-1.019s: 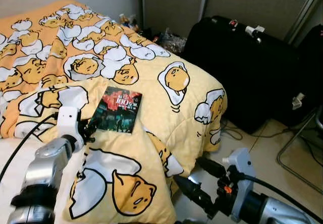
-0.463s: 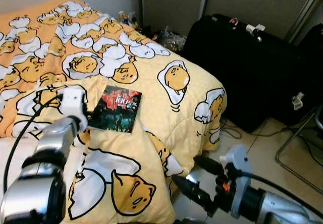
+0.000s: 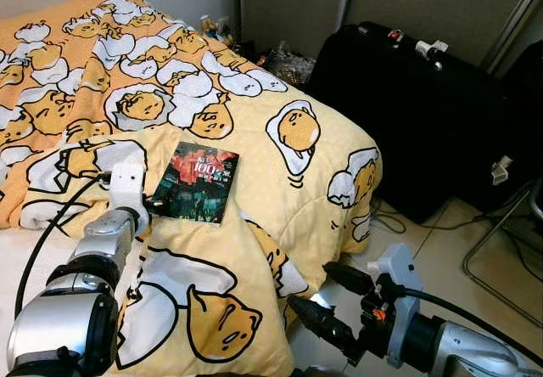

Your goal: Clean up the room

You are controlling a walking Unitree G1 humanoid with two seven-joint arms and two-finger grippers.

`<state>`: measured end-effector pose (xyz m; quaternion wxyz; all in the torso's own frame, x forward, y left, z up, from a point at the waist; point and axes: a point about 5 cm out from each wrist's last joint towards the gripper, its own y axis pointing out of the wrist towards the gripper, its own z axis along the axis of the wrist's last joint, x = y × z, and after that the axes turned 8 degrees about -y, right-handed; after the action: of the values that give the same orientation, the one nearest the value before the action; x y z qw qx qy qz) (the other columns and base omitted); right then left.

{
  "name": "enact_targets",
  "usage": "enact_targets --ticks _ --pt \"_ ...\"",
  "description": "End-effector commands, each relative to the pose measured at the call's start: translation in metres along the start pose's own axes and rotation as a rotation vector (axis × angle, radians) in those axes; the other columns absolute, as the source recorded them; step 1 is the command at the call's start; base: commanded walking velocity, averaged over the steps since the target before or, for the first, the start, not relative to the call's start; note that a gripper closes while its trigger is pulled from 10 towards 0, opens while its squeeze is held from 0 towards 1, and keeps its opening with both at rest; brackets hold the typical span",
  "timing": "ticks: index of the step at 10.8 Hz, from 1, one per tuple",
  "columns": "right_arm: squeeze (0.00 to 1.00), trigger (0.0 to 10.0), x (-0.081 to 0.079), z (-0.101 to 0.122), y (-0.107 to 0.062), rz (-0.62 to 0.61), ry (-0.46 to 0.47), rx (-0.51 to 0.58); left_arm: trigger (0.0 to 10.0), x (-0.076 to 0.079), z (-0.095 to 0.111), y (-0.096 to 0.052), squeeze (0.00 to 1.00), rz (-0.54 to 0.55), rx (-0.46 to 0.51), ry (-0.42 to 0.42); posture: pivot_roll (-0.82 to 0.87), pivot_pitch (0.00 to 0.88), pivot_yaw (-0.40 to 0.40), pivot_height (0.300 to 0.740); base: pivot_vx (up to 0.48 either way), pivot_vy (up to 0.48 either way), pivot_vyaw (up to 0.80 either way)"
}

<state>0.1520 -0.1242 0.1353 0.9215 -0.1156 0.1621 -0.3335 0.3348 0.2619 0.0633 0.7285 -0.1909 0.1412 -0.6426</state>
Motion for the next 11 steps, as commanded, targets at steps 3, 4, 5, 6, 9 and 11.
enact_targets --ticks 3,4,5,6,9,11 --pt "0.0 10.0 -0.002 0.001 -0.002 0.009 0.013 -0.003 10.0 0.016 -0.012 0.001 0.0 -0.127 -0.044 -0.275 -0.33 0.072 -0.024 0.74 0.0 0.0 0.0" --pt "0.0 10.0 -0.002 0.001 -0.001 0.009 0.014 -0.001 10.0 0.022 -0.009 0.001 0.0 -0.202 -0.043 -0.343 -0.33 0.071 -0.024 0.74 0.0 0.0 0.0" --pt "0.0 10.0 -0.001 0.001 -0.001 0.006 0.015 -0.001 9.1 0.025 -0.005 0.002 0.0 -0.241 -0.025 -0.341 -0.33 0.07 -0.024 0.74 0.0 0.0 0.0" --pt "0.0 10.0 0.0 0.001 -0.001 0.003 0.015 -0.001 8.4 0.024 -0.001 0.002 0.0 -0.239 0.004 -0.355 -0.34 0.072 -0.023 0.74 0.0 0.0 0.0" --pt "0.0 10.0 0.0 0.0 -0.001 0.001 0.017 -0.003 6.8 0.026 0.011 0.002 0.0 -0.292 0.08 -0.425 -0.34 0.073 -0.023 0.74 0.0 0.0 0.0" --pt "0.0 10.0 0.0 0.0 -0.001 0.005 0.017 -0.006 5.6 0.029 0.012 0.002 0.0 -0.321 0.091 -0.413 -0.34 0.071 -0.023 0.74 0.0 0.0 0.0"
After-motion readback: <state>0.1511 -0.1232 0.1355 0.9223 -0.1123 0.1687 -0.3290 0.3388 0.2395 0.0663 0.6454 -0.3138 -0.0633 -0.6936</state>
